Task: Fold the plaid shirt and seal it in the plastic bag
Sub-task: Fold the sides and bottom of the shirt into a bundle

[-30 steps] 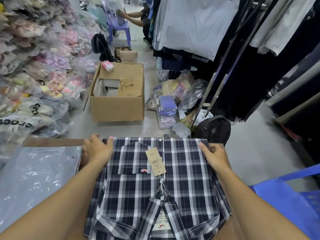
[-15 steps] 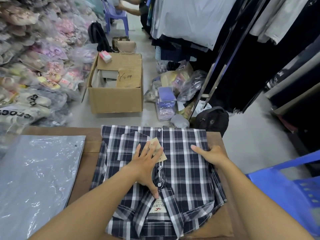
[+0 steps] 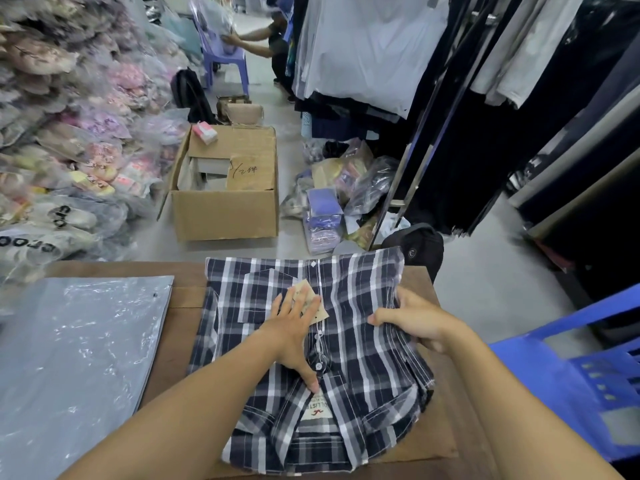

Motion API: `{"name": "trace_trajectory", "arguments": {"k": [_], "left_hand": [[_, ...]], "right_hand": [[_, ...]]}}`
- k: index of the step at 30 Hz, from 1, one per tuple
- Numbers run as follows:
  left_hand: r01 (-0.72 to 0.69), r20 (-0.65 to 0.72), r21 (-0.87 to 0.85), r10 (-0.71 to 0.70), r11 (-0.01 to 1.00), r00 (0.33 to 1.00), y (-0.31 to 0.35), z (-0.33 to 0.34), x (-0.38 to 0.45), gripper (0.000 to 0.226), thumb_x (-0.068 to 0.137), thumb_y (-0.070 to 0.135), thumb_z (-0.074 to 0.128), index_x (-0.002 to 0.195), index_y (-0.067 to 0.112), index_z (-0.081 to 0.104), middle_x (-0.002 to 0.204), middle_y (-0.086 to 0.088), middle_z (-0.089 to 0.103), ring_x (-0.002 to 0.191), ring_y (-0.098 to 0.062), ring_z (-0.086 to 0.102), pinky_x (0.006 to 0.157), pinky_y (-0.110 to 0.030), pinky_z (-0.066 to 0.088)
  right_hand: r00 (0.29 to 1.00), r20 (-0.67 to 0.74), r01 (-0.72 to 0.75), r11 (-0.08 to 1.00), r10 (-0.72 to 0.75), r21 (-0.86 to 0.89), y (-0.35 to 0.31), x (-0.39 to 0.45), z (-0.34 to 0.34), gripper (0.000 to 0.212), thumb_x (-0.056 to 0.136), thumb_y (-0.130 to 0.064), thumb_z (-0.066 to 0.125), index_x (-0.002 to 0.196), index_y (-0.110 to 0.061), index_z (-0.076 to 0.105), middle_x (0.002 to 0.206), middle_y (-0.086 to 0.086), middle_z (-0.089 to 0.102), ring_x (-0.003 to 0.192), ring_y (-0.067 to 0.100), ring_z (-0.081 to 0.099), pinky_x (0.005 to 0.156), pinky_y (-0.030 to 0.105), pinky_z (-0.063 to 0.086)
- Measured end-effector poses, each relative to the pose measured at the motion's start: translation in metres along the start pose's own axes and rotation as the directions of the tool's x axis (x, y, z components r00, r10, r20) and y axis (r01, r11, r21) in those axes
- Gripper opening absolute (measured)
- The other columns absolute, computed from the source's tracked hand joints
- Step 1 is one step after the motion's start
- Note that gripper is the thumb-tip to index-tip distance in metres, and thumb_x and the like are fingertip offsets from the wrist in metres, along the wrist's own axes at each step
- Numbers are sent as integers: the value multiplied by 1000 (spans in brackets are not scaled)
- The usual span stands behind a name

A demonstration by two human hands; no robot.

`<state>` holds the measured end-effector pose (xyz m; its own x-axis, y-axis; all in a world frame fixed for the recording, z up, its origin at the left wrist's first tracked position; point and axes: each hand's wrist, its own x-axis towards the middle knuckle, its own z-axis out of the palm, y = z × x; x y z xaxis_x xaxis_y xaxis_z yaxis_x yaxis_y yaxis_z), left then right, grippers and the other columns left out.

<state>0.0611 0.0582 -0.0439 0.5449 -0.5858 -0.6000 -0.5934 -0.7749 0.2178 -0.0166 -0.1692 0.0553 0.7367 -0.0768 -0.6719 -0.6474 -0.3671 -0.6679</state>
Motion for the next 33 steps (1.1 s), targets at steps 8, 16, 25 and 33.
{"name": "trace_trajectory", "arguments": {"k": [8, 16, 25, 33], "left_hand": [[71, -288, -298, -161, 952, 944, -37, 9, -43, 140, 57, 84, 64, 155, 18, -11, 164, -4, -11, 152, -32, -10, 124, -48, 6], [-80, -46, -995, -468, -53, 883, -105, -10, -98, 60, 97, 61, 37, 106, 14, 73, 95, -13, 75, 77, -20, 68, 54, -21, 50], [-49, -13, -997, -529, -55, 848, -121, 11, -86, 42, 83, 50, 69, 112, 20, 65, 119, -1, 69, 104, -16, 66, 93, -38, 52], [37, 33, -999, -470, -2, 882, -107, -14, -74, 31, 102, 32, 37, 121, 19, 58, 117, -7, 68, 107, -25, 64, 101, -47, 48]], "right_hand": [[969, 181, 190, 976, -169, -105, -93, -13, 85, 49, 83, -10, 73, 123, -12, 43, 112, 22, 67, 73, 22, 71, 52, 29, 56], [971, 208, 170, 956, -121, -237, -112, 49, 205, 76, 88, -31, 69, 146, -19, 22, 87, 15, 74, 62, 21, 71, 64, 36, 65], [965, 203, 229, 915, -168, -332, -101, 67, 224, 47, 88, -32, 62, 132, -19, 53, 90, -1, 66, 87, 22, 72, 72, 36, 62], [880, -364, 169, 917, -306, -362, -84, 92, 164, 13, 91, -22, 60, 104, -20, 58, 116, -2, 49, 88, 14, 53, 67, 27, 40]]}}
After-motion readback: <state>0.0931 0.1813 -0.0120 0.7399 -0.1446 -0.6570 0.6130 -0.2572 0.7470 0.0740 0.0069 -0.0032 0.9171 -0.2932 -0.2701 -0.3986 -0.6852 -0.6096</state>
